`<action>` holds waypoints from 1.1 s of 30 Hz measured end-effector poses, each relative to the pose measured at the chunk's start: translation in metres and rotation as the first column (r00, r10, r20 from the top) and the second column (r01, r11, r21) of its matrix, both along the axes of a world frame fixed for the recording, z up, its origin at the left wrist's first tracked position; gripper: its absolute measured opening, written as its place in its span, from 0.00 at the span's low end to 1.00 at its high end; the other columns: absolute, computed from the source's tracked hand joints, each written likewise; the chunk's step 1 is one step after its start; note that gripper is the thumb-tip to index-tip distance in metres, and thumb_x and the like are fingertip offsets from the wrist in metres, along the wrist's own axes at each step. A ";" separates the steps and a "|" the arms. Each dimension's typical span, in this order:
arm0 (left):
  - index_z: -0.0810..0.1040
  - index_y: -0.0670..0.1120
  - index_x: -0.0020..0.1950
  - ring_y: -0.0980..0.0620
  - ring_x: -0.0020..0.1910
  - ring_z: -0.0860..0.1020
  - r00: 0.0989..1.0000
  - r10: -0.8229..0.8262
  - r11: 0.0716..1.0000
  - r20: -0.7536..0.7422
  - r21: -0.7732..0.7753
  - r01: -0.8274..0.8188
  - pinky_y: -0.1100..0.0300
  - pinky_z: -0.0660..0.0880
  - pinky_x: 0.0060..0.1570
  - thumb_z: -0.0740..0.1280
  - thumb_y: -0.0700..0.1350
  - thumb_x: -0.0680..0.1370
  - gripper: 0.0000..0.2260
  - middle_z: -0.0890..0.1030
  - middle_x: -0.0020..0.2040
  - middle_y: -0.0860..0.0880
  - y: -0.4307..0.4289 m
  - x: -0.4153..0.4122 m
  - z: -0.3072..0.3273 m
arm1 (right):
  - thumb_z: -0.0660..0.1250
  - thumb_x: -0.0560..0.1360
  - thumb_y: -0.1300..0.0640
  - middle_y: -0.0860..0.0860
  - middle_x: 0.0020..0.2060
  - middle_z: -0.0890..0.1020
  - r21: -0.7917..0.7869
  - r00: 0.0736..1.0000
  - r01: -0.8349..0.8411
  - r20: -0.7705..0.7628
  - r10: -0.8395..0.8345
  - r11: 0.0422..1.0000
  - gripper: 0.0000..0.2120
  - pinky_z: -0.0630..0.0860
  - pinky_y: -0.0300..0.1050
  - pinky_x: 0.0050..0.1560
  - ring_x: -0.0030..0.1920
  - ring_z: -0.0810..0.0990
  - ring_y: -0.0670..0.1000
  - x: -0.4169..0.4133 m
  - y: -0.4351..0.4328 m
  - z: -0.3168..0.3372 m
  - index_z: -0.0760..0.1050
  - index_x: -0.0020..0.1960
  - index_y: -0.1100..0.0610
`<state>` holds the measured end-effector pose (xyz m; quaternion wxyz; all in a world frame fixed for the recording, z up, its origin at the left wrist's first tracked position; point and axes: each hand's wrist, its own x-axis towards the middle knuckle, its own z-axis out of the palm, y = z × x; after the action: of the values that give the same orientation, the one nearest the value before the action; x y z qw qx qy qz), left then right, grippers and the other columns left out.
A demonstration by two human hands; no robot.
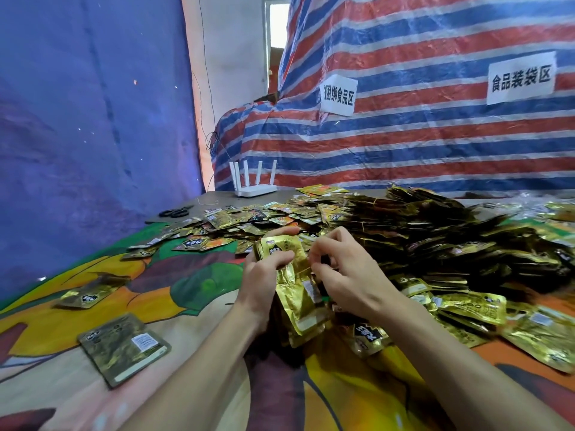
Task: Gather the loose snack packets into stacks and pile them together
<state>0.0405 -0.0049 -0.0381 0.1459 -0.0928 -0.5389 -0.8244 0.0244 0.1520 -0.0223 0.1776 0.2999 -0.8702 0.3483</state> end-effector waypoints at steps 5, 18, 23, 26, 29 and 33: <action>0.79 0.46 0.62 0.33 0.49 0.81 0.998 -0.046 0.991 -0.038 0.126 0.051 0.38 0.78 0.54 0.60 0.33 0.77 0.17 0.81 0.49 0.31 -0.001 0.001 0.003 | 0.65 0.78 0.57 0.47 0.45 0.75 -0.126 0.996 -0.075 0.033 0.080 0.989 0.07 0.75 0.46 0.47 0.46 0.76 0.42 0.000 -0.001 -0.004 0.75 0.42 0.50; 0.79 0.46 0.66 0.39 0.58 0.82 0.962 -0.265 0.955 0.059 0.152 0.254 0.42 0.80 0.54 0.69 0.48 0.72 0.23 0.80 0.64 0.36 -0.004 -0.010 -0.002 | 0.75 0.75 0.61 0.57 0.47 0.87 -0.566 0.769 -0.102 0.477 0.426 0.818 0.11 0.84 0.49 0.39 0.47 0.87 0.56 0.003 -0.008 0.002 0.82 0.56 0.54; 0.78 0.46 0.63 0.46 0.54 0.84 0.997 -0.034 0.996 0.070 -0.084 0.040 0.52 0.78 0.51 0.74 0.62 0.61 0.35 0.86 0.55 0.46 0.000 -0.016 -0.014 | 0.77 0.72 0.61 0.52 0.45 0.85 -0.432 0.977 -0.010 0.186 0.100 0.902 0.14 0.82 0.45 0.40 0.45 0.85 0.50 -0.007 0.026 0.042 0.81 0.54 0.48; 0.84 0.50 0.51 0.45 0.49 0.84 0.997 -0.047 0.986 0.055 -0.159 0.055 0.53 0.75 0.48 0.72 0.63 0.63 0.23 0.86 0.50 0.45 -0.001 -0.018 -0.020 | 0.76 0.72 0.53 0.47 0.45 0.84 -0.320 0.980 0.183 -0.022 -0.200 0.930 0.14 0.83 0.52 0.42 0.44 0.84 0.48 -0.030 0.052 0.081 0.81 0.57 0.45; 0.86 0.51 0.45 0.46 0.42 0.82 0.996 -0.082 0.975 0.036 -0.206 0.088 0.55 0.75 0.42 0.69 0.57 0.70 0.13 0.84 0.45 0.44 0.000 -0.018 -0.021 | 0.72 0.73 0.46 0.48 0.47 0.86 -0.199 0.838 0.456 -0.233 -0.494 0.867 0.16 0.78 0.47 0.41 0.42 0.84 0.52 -0.061 0.069 0.112 0.81 0.61 0.43; 0.85 0.49 0.43 0.47 0.38 0.80 0.997 -0.073 0.975 0.021 -0.208 0.076 0.58 0.74 0.37 0.67 0.53 0.72 0.11 0.83 0.42 0.44 0.002 -0.017 -0.020 | 0.70 0.78 0.54 0.54 0.55 0.85 0.046 0.718 0.666 -0.309 -0.624 0.744 0.16 0.79 0.56 0.53 0.55 0.82 0.60 -0.101 0.082 0.109 0.81 0.64 0.43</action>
<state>0.0239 -0.0034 -0.0586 0.1009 -0.1221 -0.6194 -0.7689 -0.0766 0.2337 0.0871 0.3827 0.0350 -0.9108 0.1509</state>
